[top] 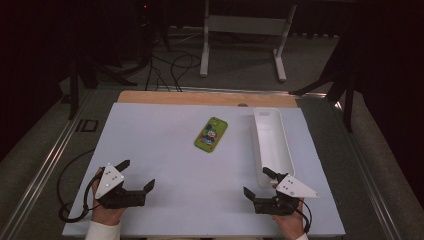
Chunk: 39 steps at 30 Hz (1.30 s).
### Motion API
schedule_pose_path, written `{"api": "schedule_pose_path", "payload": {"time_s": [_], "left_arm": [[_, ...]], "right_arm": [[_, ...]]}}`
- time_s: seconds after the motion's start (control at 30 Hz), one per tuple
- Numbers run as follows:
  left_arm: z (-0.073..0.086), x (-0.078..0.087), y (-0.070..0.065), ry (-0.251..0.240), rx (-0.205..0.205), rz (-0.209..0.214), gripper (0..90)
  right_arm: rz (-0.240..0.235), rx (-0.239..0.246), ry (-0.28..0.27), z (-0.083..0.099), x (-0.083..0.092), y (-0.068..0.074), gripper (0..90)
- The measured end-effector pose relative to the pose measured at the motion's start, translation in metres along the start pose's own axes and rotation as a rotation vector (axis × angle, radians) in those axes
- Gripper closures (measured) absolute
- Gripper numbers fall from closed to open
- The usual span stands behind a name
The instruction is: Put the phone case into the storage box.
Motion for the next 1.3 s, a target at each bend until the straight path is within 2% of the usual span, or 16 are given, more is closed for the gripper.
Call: {"api": "schedule_pose_path", "payload": {"time_s": [0.27,0.43,0.6,0.8,1.03,1.3], "left_arm": [[-0.002,-0.001,0.003,0.02,0.015,-0.01,0.0],[-0.011,-0.001,0.005,0.021,0.02,-0.018,0.0],[-0.017,-0.007,0.005,0.037,0.023,-0.023,0.0],[-0.024,-0.013,0.006,0.034,0.048,-0.023,0.0],[-0.031,-0.021,0.004,0.053,0.044,-0.019,0.0],[-0.039,-0.032,0.001,0.078,0.017,-0.02,0.0]], "right_arm": [[0.011,-0.001,0.001,0.0,0.0,0.0,7.7],[0.015,0.007,0.004,-0.001,0.0,0.001,7.7],[0.019,0.008,0.004,-0.001,0.0,0.0,7.7],[0.02,0.001,0.008,-0.001,0.0,0.0,7.7],[0.028,0.002,0.018,-0.001,-0.001,0.001,7.7],[0.036,-0.006,0.019,-0.001,0.0,0.0,7.7]]}}
Point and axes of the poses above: each handheld gripper's, and its own axes: x roughly backward along the jaws, z roughly out of its underside, y roughly to its left, the point moved 8 cm from there along -x, roughly forward along the jaws, and after that the axes turned 7 degrees about y, right-handed, at the moved point
